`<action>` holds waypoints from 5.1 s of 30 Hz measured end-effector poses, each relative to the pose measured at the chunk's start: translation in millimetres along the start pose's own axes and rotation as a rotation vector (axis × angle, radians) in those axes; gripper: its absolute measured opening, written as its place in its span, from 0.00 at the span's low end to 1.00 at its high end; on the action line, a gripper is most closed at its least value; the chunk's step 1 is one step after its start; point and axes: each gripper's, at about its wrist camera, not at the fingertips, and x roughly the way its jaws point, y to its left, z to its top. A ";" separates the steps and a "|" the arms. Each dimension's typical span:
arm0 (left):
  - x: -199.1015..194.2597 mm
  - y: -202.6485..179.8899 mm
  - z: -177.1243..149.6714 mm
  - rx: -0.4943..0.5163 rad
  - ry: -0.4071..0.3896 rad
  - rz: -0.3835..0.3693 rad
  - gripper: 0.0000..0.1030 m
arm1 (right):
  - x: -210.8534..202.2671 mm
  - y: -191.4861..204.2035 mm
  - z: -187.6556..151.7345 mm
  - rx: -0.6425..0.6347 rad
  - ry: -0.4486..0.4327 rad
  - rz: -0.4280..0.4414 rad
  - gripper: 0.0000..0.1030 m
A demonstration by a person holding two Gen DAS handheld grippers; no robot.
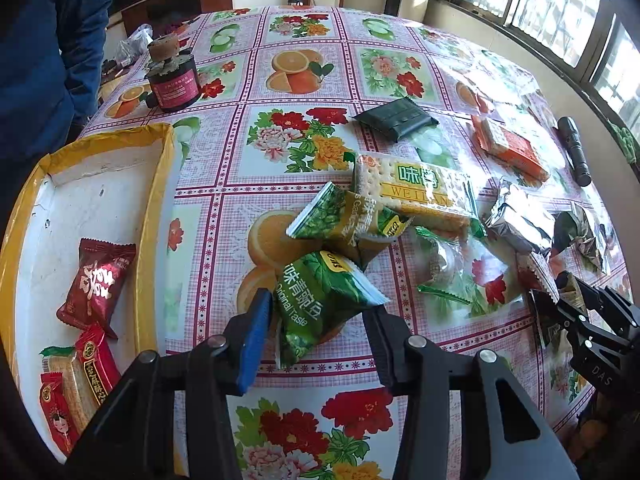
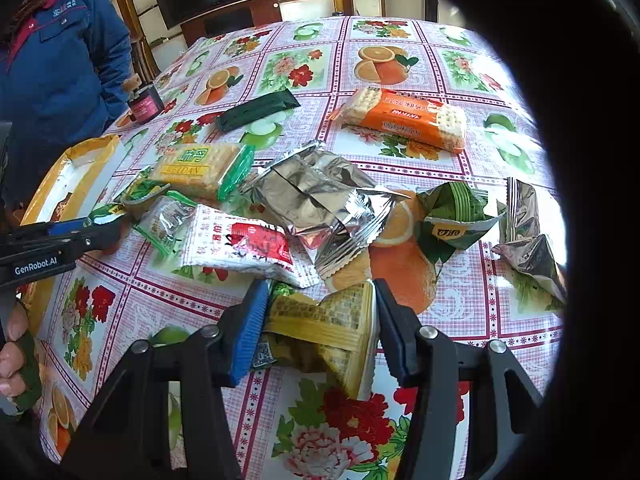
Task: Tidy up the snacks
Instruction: 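Move the left tool to the green pea bag and grasp it, then grasp the yellow-green packet with the right tool while the left tool lifts the green bag, then carry both bags over the white tray and open both tools to release them, then move both open tools back over the snacks on the tablecloth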
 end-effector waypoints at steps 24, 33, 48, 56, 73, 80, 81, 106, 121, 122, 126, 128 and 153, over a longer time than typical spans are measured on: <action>-45.1 -9.6 -17.0 -0.025 -0.074 -0.117 0.30 | -30.0 -22.9 -18.3 0.095 -0.035 0.112 0.27; -73.5 1.7 -35.2 -0.051 -0.104 -0.110 0.30 | -50.6 -9.7 -19.0 0.080 -0.071 0.143 0.24; -119.8 54.2 -64.5 -0.116 -0.177 -0.055 0.30 | -76.0 49.4 -5.6 0.024 -0.114 0.265 0.24; -130.6 91.5 -74.9 -0.173 -0.190 -0.012 0.30 | -79.8 87.9 3.9 -0.019 -0.122 0.339 0.24; -120.5 147.2 -83.9 -0.279 -0.170 0.064 0.30 | -46.8 192.8 29.3 -0.078 -0.055 0.591 0.25; -105.8 161.1 -86.8 -0.294 -0.147 0.081 0.30 | -12.4 247.2 38.1 -0.112 0.008 0.655 0.25; -104.5 163.6 -87.1 -0.298 -0.144 0.080 0.30 | -6.7 252.5 39.0 -0.114 0.020 0.660 0.25; -95.7 162.0 -85.4 -0.302 -0.133 0.145 0.43 | 25.3 267.7 33.2 -0.166 0.075 0.680 0.44; -117.4 88.1 -71.0 -0.198 -0.197 0.128 0.59 | -44.7 129.5 17.7 -0.023 -0.120 0.479 0.64; -115.1 81.6 -69.4 -0.186 -0.193 0.120 0.59 | -47.2 115.1 16.3 -0.006 -0.125 0.452 0.64; -108.2 53.9 -63.8 -0.134 -0.178 0.084 0.59 | -52.1 61.0 9.0 0.064 -0.123 0.353 0.64; -104.2 40.5 -60.6 -0.110 -0.171 0.072 0.59 | -55.4 36.7 4.6 0.099 -0.125 0.318 0.64; -39.7 -25.6 -6.3 -0.030 -0.062 0.001 0.60 | -79.3 -109.0 -22.5 0.296 -0.154 0.038 0.66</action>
